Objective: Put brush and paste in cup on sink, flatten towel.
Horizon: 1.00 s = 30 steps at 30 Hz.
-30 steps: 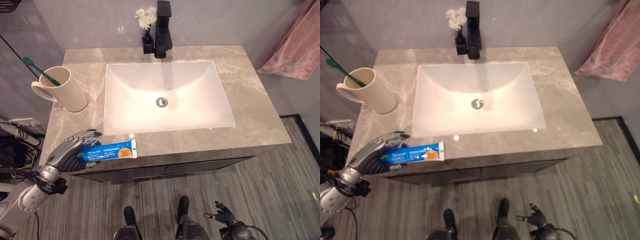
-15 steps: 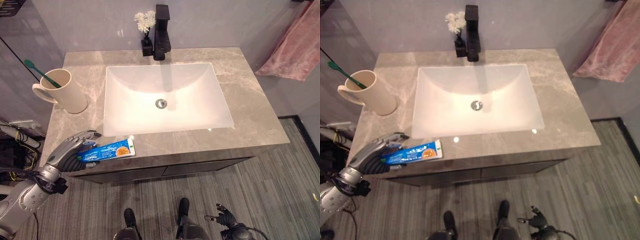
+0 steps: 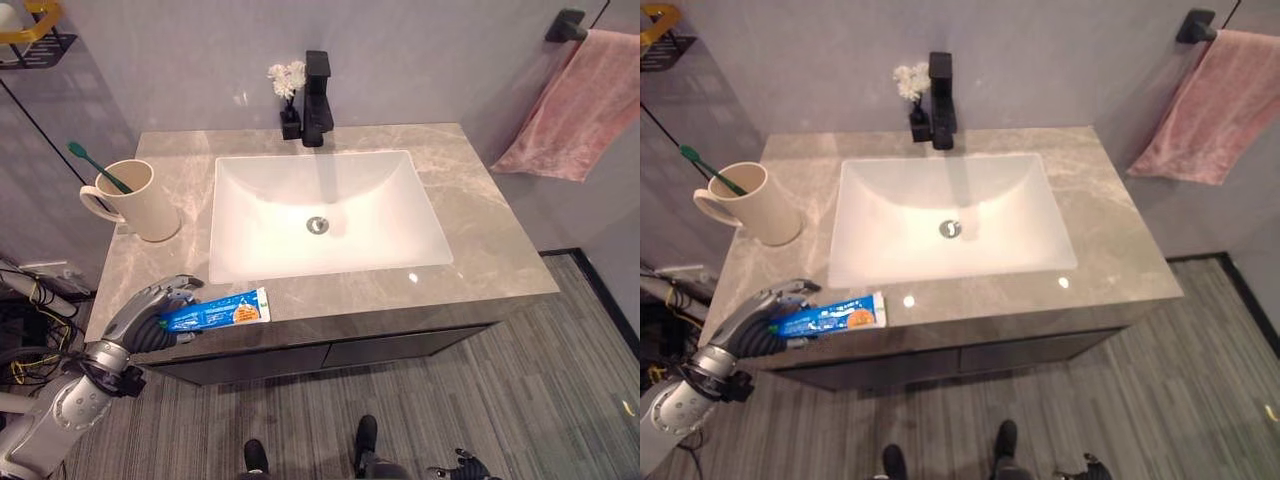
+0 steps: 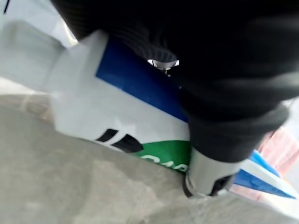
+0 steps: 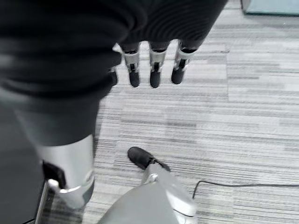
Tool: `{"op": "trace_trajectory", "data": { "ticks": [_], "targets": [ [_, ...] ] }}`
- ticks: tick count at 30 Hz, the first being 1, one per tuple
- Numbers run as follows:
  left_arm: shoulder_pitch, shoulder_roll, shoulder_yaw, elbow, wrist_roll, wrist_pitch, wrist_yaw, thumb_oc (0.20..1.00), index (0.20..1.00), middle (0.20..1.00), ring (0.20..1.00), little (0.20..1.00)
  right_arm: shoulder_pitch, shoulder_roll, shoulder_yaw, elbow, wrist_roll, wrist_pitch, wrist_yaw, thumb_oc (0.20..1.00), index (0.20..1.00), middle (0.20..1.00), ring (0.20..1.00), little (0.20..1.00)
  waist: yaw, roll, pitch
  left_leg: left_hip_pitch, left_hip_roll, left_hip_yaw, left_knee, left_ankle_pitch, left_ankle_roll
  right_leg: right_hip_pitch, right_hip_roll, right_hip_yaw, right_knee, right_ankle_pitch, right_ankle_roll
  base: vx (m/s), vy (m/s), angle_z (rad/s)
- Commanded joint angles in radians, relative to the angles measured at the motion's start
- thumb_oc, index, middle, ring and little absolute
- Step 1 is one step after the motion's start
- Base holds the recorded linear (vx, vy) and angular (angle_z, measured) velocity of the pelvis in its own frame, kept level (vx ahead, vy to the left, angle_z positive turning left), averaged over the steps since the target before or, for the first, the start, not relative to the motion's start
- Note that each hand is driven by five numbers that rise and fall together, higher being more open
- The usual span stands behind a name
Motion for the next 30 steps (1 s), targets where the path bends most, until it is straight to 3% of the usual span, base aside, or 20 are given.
{"op": "trace_trajectory", "data": {
  "ticks": [1, 9, 23, 30],
  "targets": [
    [-0.068, -0.027, 0.057, -0.020, -0.089, -0.008, 0.009, 0.200, 0.200, 0.200, 0.200, 0.200, -0.042, -0.005, -0.023, 0.011, -0.027, 0.011, -0.009, 1.000, 1.000, 1.000, 1.000, 1.000, -0.013, 0.013, 0.048, 0.033, 0.005, -0.097, 0.012, -0.044, 0.007, 0.078, -0.060, -0.023, 0.008, 0.000, 0.095, 0.00, 0.000, 0.00],
    [-0.070, -0.082, 0.077, -0.020, -0.112, 0.005, 0.000, 0.200, 0.200, 0.200, 0.200, 0.200, -0.034, 0.006, -0.022, 0.013, -0.038, 0.016, 0.000, 1.000, 1.000, 1.000, 1.000, 1.000, -0.011, 0.014, 0.034, 0.039, 0.003, -0.102, 0.012, -0.046, 0.007, 0.089, -0.062, -0.031, 0.008, -0.003, 0.094, 0.00, 0.000, 0.00],
    [-0.131, -0.060, 0.104, -0.070, -0.033, 0.001, 0.032, 0.200, 0.200, 0.200, 0.200, 0.200, -0.015, -0.001, -0.070, 0.086, -0.029, 0.042, 0.011, 1.000, 1.000, 1.000, 1.000, 1.000, -0.017, 0.010, -0.002, 0.062, 0.011, -0.102, 0.012, -0.049, 0.001, 0.117, -0.057, -0.029, 0.008, -0.005, 0.093, 0.00, -0.001, 0.00],
    [-0.189, -0.040, 0.109, -0.081, 0.003, 0.002, 0.044, 0.200, 0.200, 0.200, 0.200, 0.200, 0.005, -0.100, -0.306, 0.127, 0.209, 0.025, 0.007, 1.000, 1.000, 1.000, 1.000, 1.000, -0.055, 0.017, -0.046, 0.092, 0.030, -0.098, 0.012, -0.044, -0.011, 0.147, -0.039, -0.026, 0.008, -0.015, 0.087, 0.00, -0.005, -0.01]
  ]
}}
